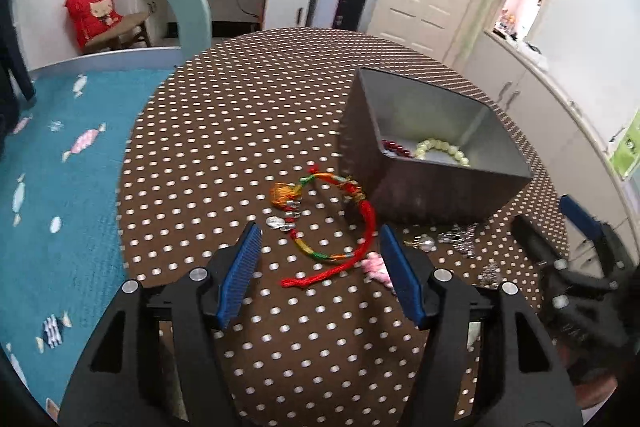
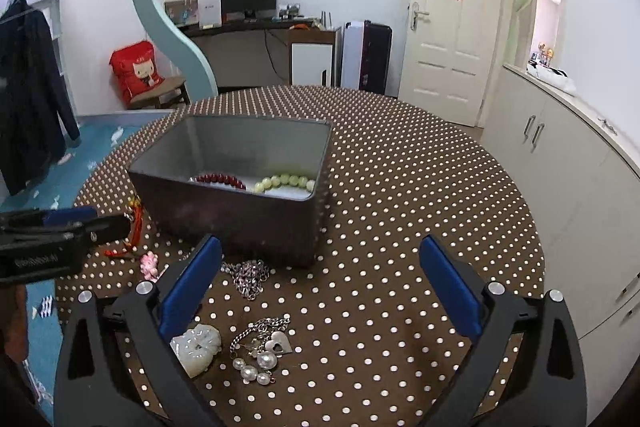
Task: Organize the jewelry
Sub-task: 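Grasp the multicolour cord bracelet with the left tool while the right tool grasps a silver chain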
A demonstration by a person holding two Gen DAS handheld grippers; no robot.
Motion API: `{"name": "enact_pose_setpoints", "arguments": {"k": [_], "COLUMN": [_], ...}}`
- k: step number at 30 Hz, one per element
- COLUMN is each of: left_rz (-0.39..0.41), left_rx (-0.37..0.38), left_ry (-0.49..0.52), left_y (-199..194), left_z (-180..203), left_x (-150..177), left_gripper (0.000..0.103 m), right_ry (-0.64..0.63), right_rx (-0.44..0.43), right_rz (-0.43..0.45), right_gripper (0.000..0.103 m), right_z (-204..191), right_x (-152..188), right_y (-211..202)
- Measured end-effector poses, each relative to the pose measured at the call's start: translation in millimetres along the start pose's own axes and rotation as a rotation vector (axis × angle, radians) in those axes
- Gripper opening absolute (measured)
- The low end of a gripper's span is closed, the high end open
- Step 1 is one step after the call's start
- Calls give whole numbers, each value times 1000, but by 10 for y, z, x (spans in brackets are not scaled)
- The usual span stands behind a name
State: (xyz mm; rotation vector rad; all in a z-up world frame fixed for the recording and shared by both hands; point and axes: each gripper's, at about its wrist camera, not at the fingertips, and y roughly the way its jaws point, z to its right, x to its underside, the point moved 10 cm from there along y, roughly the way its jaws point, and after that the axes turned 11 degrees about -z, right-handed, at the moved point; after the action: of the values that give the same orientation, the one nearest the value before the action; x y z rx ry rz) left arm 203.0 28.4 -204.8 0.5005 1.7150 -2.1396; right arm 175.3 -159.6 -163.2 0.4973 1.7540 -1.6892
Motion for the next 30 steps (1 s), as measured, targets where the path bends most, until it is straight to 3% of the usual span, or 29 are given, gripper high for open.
{"name": "enact_pose_setpoints", "arguments": {"k": [7, 11, 14, 17, 25, 30], "left_rz": [-34, -53, -60, -28, 3, 9], "left_rx": [81, 41, 76, 42, 75, 131], "left_ry": [41, 23, 17, 4, 2, 12], "left_y": [217, 344, 327, 243, 32, -68], "left_z": [240, 224, 230, 145, 80, 113], "left_x": [-14, -17, -11, -34, 43, 94], "left_gripper": [43, 4, 3, 3, 3, 3], "right_ry": [-36, -51, -54, -57, -105, -109], "right_rx": [-38, -58, -71, -56, -61, -83], "right_rz": [-32, -24, -27, -37, -39, -80], "right_gripper": [96, 96, 95, 95, 94, 63], "right_z": [-132, -156, -162, -167, -289, -340], "right_x": [74, 65, 65, 75, 94, 150], "right_y": [123, 96, 99, 111, 115, 202]}}
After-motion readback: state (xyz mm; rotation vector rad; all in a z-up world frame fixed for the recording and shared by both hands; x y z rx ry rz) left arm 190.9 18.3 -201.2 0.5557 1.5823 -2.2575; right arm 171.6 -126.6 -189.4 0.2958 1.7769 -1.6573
